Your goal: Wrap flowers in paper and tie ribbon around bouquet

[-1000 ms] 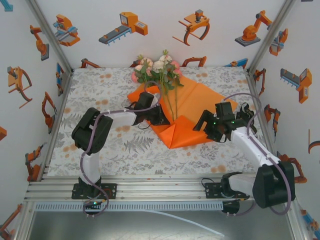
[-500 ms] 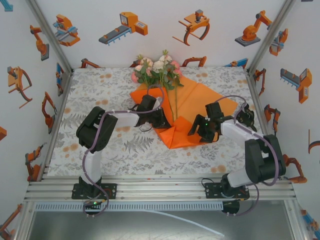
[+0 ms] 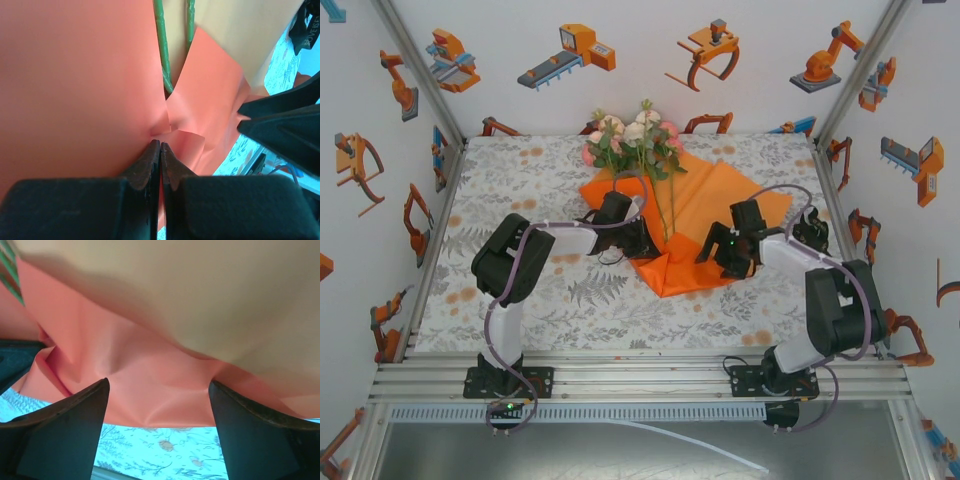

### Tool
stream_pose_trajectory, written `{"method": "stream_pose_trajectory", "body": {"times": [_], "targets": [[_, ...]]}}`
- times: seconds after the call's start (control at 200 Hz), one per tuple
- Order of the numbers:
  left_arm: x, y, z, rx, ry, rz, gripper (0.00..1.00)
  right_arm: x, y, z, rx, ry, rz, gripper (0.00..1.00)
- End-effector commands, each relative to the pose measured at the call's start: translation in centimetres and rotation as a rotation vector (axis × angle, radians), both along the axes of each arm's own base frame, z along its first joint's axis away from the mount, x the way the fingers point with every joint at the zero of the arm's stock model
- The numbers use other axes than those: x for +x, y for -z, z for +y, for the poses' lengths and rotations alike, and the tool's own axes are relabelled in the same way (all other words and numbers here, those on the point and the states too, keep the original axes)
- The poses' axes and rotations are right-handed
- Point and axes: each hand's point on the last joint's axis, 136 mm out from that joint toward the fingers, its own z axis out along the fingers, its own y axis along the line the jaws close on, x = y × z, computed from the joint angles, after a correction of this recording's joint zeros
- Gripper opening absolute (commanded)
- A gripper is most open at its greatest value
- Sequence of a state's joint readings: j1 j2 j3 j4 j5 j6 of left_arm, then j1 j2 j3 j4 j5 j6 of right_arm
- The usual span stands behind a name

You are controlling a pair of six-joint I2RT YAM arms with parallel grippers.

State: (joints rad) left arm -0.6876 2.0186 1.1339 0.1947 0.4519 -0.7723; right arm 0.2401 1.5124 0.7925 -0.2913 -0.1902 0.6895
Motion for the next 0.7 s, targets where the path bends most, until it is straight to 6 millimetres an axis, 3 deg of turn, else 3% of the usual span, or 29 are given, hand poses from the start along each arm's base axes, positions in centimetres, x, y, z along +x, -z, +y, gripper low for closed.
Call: {"method": "stream_pose_trajectory", "body": {"times": [0.0, 0.115, 0.185, 0.28, 0.506, 0.696], "targets": [[-1.1, 0.7, 0.8, 0.046, 0.011, 0.018, 0.11, 1.3, -2.1, -4.5, -0.099, 0.08, -0.069, 0.77], [-1.0, 0.6, 0.9, 0.047, 0.011, 0.014, 0.11, 2.1, -4.0, -8.9, -0.1, 0.211, -0.111, 0.81], [-1.1, 0.7, 0.9, 0.048, 0.011, 0.014, 0.11, 2.6, -3.9, -11.4, -0.114, 0.271, -0.111, 0.83], [-1.0, 0.6, 0.8, 0.045, 0.013, 0.014, 0.11, 4.1, -3.3, -13.1, -0.102, 0.298, -0.107, 0.84], [-1.0, 0.6, 1.0, 0.055, 0.016, 0.007, 0.11, 6.9, -1.1, -13.0, -0.041, 0.28, -0.091, 0.82], [-1.0, 0.4, 1.1, 0.057, 0.019, -0.002, 0.11, 6.0, 0.6, -12.4, -0.015, 0.27, -0.053, 0.81]]}}
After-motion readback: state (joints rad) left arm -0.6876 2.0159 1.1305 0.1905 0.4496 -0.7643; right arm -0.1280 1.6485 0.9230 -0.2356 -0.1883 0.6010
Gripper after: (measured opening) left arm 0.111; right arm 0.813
